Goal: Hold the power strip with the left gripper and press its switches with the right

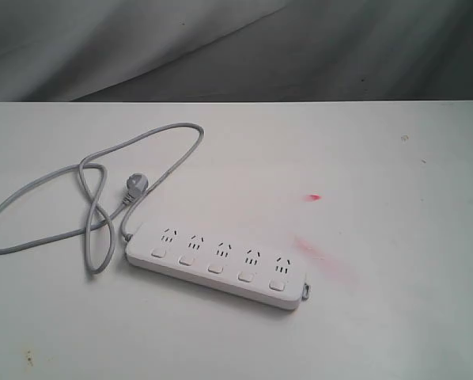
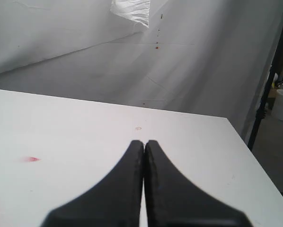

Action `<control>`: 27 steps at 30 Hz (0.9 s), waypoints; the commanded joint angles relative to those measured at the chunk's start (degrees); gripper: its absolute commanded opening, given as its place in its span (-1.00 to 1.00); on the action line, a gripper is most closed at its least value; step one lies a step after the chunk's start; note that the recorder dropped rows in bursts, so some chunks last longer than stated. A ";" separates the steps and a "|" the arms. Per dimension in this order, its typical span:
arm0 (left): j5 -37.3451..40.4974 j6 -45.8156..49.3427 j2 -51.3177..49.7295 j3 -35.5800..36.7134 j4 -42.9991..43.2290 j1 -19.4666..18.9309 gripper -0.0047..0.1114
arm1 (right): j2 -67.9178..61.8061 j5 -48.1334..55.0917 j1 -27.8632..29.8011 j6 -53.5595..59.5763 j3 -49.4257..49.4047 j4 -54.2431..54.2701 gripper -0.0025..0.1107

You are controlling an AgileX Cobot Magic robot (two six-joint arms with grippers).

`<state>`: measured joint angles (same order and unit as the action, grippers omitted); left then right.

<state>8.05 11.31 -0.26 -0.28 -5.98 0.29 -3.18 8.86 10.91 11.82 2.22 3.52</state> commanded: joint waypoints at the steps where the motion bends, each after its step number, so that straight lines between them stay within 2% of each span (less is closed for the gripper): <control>1: -0.52 -0.22 0.26 0.28 -0.22 0.31 -0.90 | 0.39 -0.67 0.50 -0.26 -0.38 -0.57 -0.96; 15: -2.45 -1.01 0.26 0.28 -0.64 0.31 -0.90 | 0.39 -0.67 0.50 -0.26 -0.38 -0.57 -0.96; 22: -8.05 -3.98 0.26 0.28 -14.74 0.31 -0.90 | 0.39 -0.67 0.50 -0.26 -0.38 -0.57 -0.96; 25: -8.05 -3.98 0.26 0.28 -23.50 0.31 -0.92 | 0.39 -0.67 0.50 -0.26 -0.38 -0.57 -0.96; 27: -5.31 -3.88 0.26 0.28 -24.40 0.31 -0.92 | 0.39 -0.67 0.50 -0.26 -0.38 -0.57 -0.96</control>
<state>1.21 7.97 -0.26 -0.28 -26.55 0.29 -3.18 8.86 10.91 11.82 2.22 3.52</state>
